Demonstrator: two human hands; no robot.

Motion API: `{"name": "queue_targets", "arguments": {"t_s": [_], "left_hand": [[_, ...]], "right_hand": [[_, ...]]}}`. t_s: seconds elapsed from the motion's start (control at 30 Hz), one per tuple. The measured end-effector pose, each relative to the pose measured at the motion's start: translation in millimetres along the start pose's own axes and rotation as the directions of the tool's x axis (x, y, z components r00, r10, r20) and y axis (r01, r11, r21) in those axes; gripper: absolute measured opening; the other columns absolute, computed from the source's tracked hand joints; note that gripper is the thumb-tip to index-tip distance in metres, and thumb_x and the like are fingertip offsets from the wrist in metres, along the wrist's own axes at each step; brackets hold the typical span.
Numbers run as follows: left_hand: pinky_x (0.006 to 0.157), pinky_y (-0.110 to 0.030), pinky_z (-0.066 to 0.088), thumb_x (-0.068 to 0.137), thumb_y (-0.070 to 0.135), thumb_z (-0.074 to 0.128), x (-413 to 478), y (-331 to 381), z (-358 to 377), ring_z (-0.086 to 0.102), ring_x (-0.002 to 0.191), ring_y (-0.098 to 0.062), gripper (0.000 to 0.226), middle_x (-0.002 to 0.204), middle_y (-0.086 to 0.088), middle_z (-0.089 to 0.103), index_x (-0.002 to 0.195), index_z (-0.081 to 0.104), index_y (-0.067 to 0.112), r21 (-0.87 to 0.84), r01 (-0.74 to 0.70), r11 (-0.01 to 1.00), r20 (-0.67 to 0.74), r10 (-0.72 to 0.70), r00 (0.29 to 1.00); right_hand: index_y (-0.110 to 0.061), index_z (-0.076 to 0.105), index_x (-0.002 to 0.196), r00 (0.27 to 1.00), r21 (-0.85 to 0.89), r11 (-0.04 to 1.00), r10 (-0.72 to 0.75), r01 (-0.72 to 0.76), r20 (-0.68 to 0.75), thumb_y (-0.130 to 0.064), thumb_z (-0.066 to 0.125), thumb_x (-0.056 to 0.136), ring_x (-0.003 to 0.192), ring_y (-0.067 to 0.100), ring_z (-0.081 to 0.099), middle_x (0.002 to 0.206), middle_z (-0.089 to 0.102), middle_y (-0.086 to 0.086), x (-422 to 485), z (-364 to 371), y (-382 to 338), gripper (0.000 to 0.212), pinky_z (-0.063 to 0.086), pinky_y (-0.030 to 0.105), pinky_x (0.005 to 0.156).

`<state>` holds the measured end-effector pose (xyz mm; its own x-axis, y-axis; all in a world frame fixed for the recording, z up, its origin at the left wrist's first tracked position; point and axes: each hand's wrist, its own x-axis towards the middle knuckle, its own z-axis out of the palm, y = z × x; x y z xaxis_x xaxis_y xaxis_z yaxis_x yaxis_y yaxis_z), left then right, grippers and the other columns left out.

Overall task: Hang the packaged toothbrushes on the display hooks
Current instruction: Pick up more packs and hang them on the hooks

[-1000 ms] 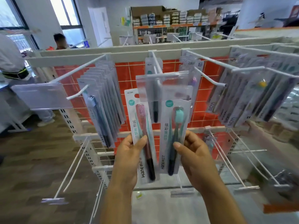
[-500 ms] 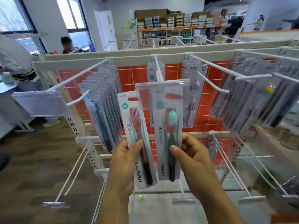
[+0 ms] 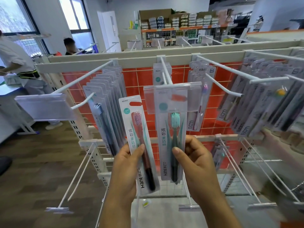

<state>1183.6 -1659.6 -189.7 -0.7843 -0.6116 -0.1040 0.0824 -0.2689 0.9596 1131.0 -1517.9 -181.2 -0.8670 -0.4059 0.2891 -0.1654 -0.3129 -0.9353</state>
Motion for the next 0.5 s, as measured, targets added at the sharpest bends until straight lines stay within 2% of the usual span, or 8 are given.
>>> {"name": "queue_targets", "arguments": {"t_s": [0.07, 0.33, 0.4, 0.5], "left_hand": [[0.097, -0.054, 0.050, 0.095, 0.011, 0.055, 1, 0, 0, 0.069, 0.104, -0.029, 0.022, 0.107, -0.009, 0.074, 0.115, 0.066, 0.013, -0.004, 0.010, 1.000, -0.005, -0.010, 1.000], [0.093, -0.051, 0.052, 0.094, 0.008, 0.055, 6, -1, 1, 0.071, 0.097, -0.031, 0.021, 0.100, -0.012, 0.075, 0.110, 0.067, 0.010, -0.009, 0.011, 1.000, -0.021, -0.011, 1.000], [0.090, -0.048, 0.053, 0.094, 0.010, 0.056, 8, -1, 1, 0.071, 0.097, -0.030, 0.022, 0.101, -0.011, 0.075, 0.113, 0.067, 0.011, -0.010, 0.015, 1.000, -0.012, -0.016, 1.000], [0.083, -0.044, 0.055, 0.094, 0.012, 0.056, 13, 2, 5, 0.072, 0.094, -0.028, 0.021, 0.099, -0.011, 0.075, 0.113, 0.066, 0.011, 0.002, 0.000, 1.000, 0.012, 0.000, 1.000]], "right_hand": [[-0.011, 0.065, 0.100, 1.000, 0.018, 1.000, -0.003, 0.003, -0.001, -0.018, 0.058, 0.081, 0.088, 0.015, 0.070, 0.091, 0.073, 0.002, 1, 0, 1, 0.021, 0.056, 0.023, 0.073], [-0.014, 0.064, 0.101, 0.998, -0.011, 0.998, 0.059, -0.059, -0.001, -0.008, 0.054, 0.093, 0.088, 0.016, 0.071, 0.092, 0.073, 0.002, 17, -1, 12, 0.014, 0.058, 0.025, 0.071], [-0.013, 0.063, 0.100, 0.998, -0.038, 0.998, 0.054, -0.054, -0.024, -0.009, 0.054, 0.094, 0.087, 0.022, 0.070, 0.091, 0.071, 0.007, 28, 0, 16, 0.012, 0.060, 0.032, 0.071], [-0.016, 0.063, 0.098, 0.997, -0.114, 0.993, 0.026, -0.034, -0.068, -0.015, 0.054, 0.096, 0.091, 0.037, 0.065, 0.094, 0.067, 0.017, 50, 0, 27, 0.009, 0.056, 0.053, 0.078]]}}
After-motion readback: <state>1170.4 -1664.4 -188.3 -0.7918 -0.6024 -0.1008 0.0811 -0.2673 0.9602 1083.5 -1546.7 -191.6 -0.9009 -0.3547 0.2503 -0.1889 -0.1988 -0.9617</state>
